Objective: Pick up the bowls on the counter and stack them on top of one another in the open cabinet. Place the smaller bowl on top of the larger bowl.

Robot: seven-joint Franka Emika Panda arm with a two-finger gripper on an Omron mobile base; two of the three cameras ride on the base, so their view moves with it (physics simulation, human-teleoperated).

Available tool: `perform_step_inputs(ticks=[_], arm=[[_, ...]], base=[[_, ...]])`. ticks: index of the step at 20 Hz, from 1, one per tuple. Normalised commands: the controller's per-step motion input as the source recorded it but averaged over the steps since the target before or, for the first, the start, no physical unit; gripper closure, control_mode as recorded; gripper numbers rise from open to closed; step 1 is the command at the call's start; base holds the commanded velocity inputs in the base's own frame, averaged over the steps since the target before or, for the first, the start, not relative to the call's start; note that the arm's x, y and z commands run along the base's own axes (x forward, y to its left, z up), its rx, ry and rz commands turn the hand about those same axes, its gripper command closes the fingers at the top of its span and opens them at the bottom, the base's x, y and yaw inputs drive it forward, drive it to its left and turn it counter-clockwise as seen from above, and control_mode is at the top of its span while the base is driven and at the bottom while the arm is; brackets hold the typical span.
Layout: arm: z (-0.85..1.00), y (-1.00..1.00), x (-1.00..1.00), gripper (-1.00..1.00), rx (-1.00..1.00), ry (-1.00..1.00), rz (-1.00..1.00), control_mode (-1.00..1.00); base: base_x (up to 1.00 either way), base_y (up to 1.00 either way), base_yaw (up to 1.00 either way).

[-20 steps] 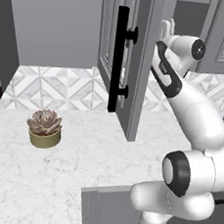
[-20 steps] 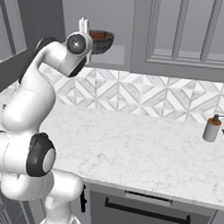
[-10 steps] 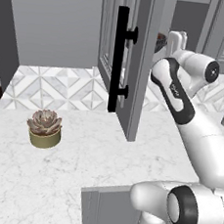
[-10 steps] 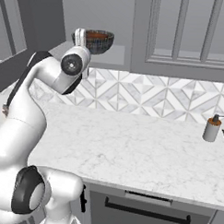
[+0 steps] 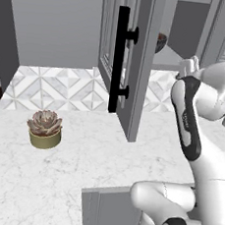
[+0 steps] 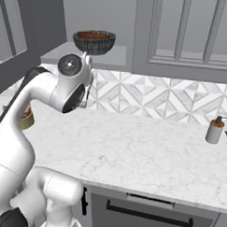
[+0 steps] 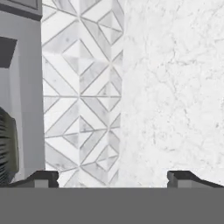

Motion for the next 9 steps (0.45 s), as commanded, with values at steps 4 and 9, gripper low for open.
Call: perform_step_inputs(ticks=[4, 9], arm=[[-1.0, 0.0, -0.64, -1.0, -0.13, 0.49, 0.0, -1.0], [-1.0, 0.0, -0.36, -1.0, -0.16, 0.48, 0.0, -1.0]], base=[[0.0, 0.0, 0.0], [0.0, 0.0, 0.0]])
